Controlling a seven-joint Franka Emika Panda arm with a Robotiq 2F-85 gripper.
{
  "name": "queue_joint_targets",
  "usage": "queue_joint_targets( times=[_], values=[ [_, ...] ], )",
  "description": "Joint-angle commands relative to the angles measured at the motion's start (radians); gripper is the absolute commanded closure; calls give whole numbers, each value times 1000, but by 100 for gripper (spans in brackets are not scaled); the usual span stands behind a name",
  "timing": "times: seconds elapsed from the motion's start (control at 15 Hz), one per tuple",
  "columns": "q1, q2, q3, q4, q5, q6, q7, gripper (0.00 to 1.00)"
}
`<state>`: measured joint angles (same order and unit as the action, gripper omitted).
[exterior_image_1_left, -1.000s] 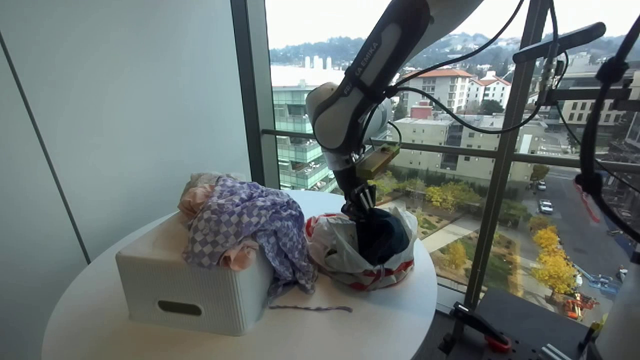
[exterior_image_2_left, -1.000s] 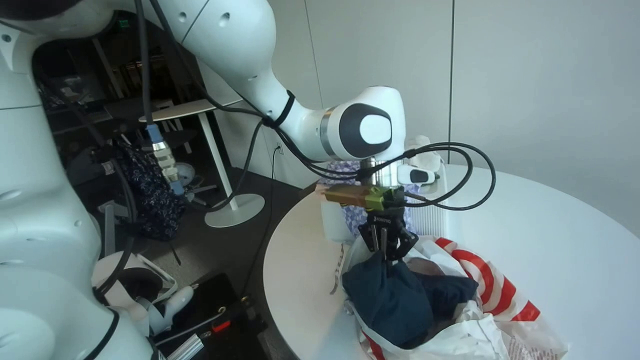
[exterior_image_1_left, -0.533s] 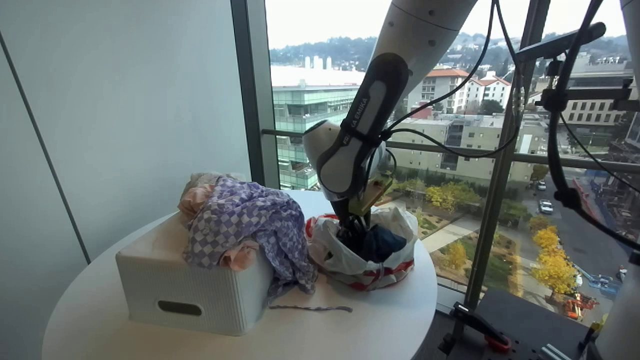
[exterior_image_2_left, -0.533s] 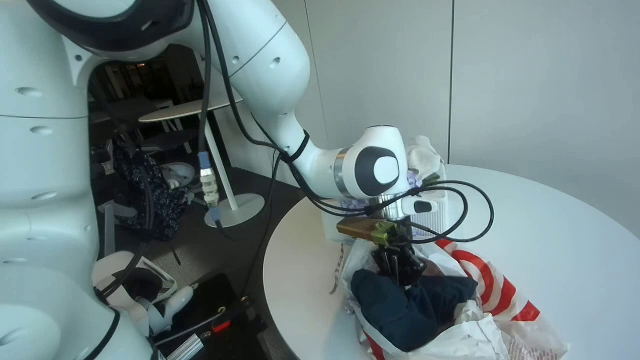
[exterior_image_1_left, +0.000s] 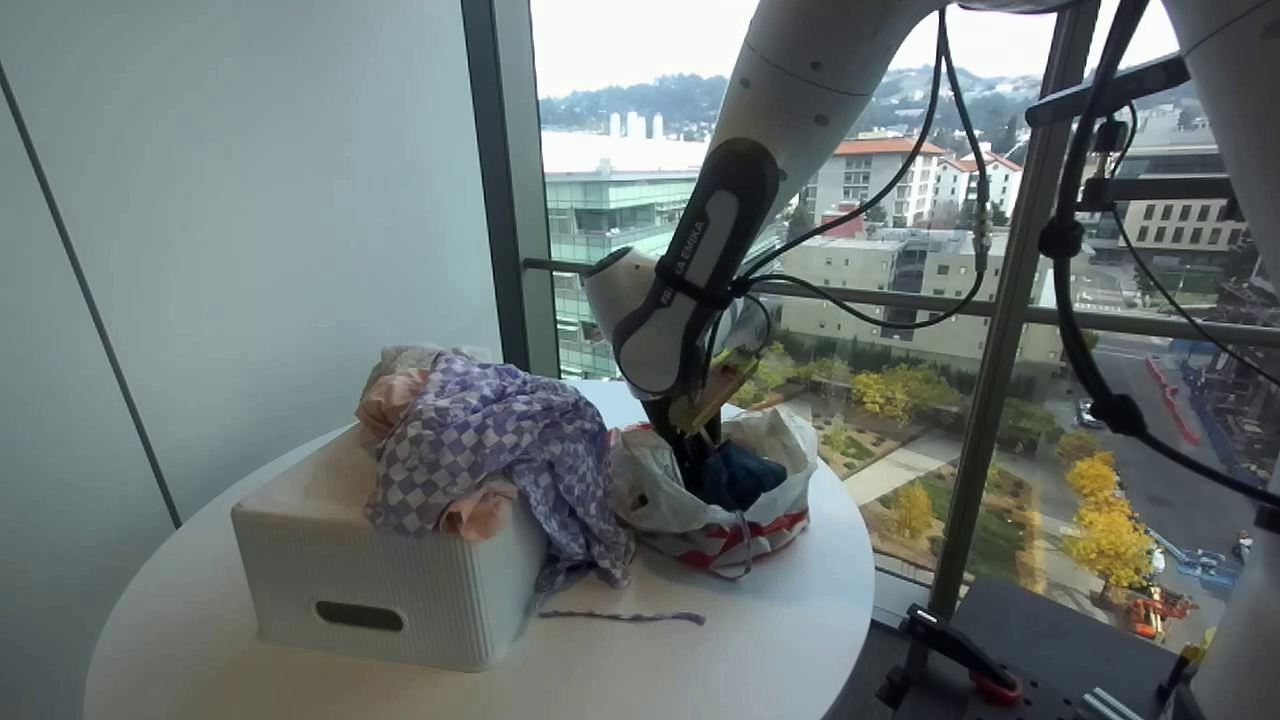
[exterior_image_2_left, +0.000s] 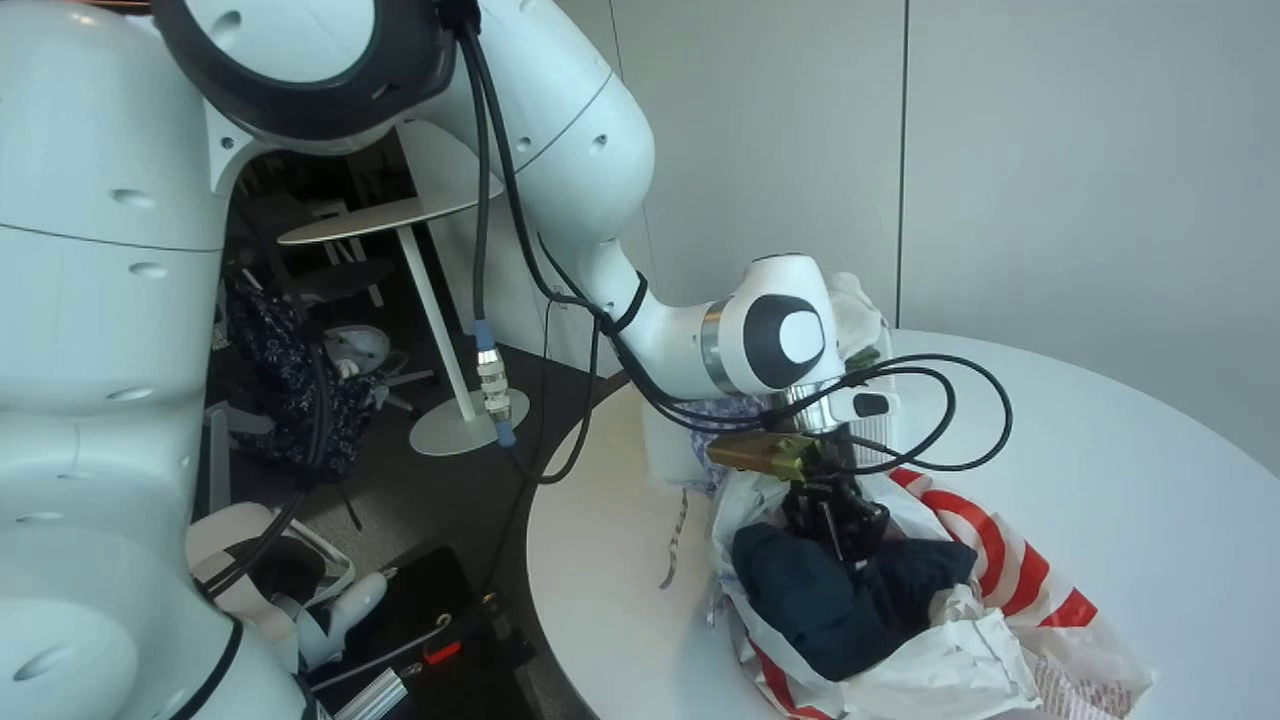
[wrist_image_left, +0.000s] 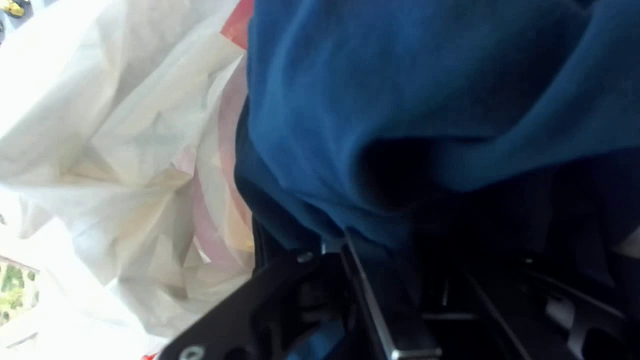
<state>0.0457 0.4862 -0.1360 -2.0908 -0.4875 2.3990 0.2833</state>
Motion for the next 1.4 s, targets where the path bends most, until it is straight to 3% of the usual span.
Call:
queue_joint_targets(
  times=[0.0,0.27,0.33,0.53,0.67,0.87,1.33],
  values=[
    [12,-80,-11,74,24,-143,-59,39],
    [-4,-148,8,186,33,-272,-93,10],
    [-14,-158,29,215,79,-306,-128,2],
    [-18,-188,83,279,197,-395,-257,0],
    [8,-174,98,337,153,-532,-303,0],
    [45,-111,110,409,54,-705,-273,0],
    [90,52,94,513,-157,-886,-215,0]
  ],
)
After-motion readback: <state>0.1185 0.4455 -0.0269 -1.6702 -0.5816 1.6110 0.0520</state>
